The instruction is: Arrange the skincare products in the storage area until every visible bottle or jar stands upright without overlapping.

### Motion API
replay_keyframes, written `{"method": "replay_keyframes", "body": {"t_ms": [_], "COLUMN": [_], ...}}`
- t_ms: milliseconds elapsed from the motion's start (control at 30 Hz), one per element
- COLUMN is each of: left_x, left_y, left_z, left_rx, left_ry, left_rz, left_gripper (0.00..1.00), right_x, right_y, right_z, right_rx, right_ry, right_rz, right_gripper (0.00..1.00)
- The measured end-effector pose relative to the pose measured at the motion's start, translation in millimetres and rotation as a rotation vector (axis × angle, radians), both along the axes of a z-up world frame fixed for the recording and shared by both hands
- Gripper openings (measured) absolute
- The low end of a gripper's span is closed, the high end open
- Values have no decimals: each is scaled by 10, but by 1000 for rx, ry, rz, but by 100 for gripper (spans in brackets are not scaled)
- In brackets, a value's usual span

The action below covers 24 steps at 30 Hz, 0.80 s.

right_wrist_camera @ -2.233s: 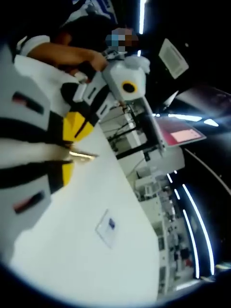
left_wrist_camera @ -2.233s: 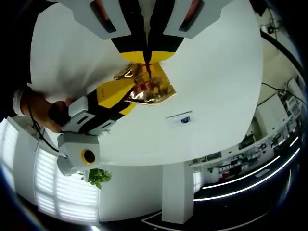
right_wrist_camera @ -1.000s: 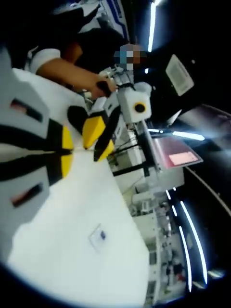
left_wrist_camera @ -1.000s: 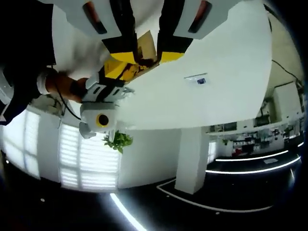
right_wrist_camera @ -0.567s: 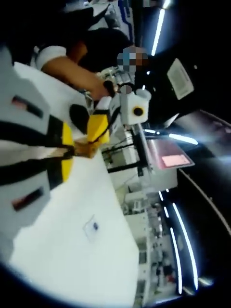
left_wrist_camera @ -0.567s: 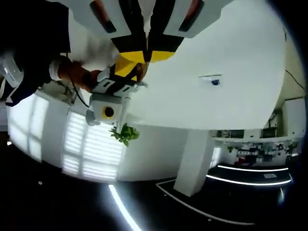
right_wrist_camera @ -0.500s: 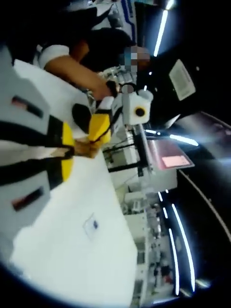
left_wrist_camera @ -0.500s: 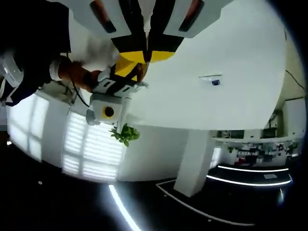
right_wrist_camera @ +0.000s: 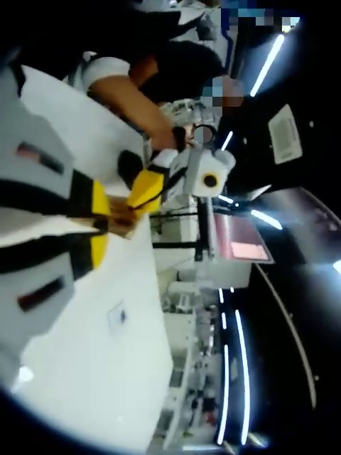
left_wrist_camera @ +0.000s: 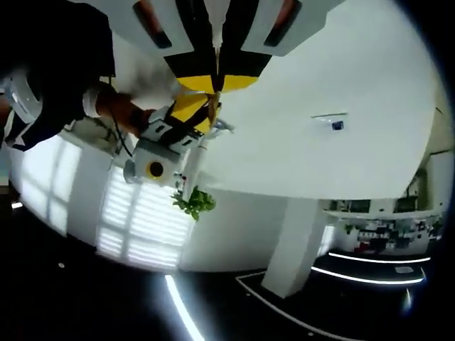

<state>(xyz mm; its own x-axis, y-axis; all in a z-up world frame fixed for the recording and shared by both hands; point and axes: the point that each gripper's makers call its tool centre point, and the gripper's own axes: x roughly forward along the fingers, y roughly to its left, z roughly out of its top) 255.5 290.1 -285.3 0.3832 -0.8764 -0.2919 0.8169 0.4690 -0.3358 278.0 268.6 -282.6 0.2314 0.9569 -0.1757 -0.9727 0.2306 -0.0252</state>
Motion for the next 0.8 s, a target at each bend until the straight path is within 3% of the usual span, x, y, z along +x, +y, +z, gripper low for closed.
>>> {"method": "replay_keyframes", "body": {"t_ms": [200, 600, 800], "left_x": [-23, -4, -15], "left_y": [-121, -402, -548], "left_z": [-37, -114, -159], "left_rx": [18, 46, 55], "left_ry": [9, 30, 39], "left_rz": [-30, -63, -87], "left_gripper": [0, 0, 0], "right_x": [-46, -94, -123], "right_y": [-143, -452, -591], "right_z": [100, 81, 48], "right_rx": [50, 24, 18], "right_ry": [-37, -79, -58], "right_rz": [-14, -62, -84], "right_gripper": [5, 0, 0]}}
